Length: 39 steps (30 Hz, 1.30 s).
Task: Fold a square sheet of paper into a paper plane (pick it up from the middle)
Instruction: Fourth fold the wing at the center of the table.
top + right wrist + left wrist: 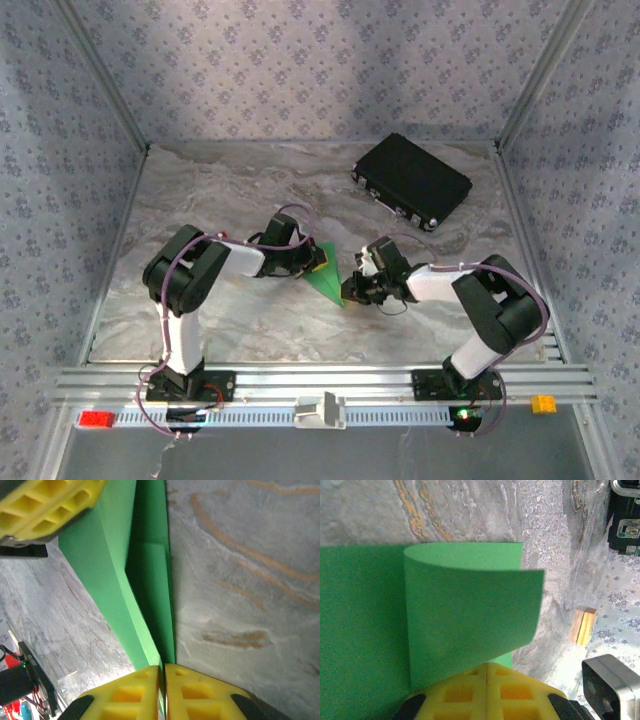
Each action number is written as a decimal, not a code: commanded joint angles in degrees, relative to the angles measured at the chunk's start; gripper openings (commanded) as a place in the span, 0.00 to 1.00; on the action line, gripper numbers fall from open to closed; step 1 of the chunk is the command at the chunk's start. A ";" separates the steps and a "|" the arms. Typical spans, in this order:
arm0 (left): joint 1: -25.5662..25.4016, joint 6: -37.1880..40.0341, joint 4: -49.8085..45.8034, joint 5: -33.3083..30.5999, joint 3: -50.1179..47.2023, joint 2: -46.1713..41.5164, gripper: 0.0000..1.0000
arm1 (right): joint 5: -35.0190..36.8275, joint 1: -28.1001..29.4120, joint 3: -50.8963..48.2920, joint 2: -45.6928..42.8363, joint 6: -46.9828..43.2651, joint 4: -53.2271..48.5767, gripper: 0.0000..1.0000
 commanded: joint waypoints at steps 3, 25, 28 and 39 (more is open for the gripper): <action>0.25 -0.47 -3.61 -2.78 -1.81 2.12 0.00 | 0.27 0.57 -1.20 -1.43 -1.56 -7.31 0.10; 0.33 -0.64 -4.46 -3.41 -1.85 2.13 0.00 | 0.41 2.26 -1.31 -1.76 -3.98 -12.86 0.06; 0.33 -0.60 -4.63 -3.50 -1.90 2.18 0.00 | 0.86 2.39 -0.78 -1.78 -4.40 -14.06 0.07; 0.33 -0.81 -4.65 -3.76 -2.28 2.05 0.00 | 0.83 3.27 -1.50 -2.66 -4.50 -14.70 0.08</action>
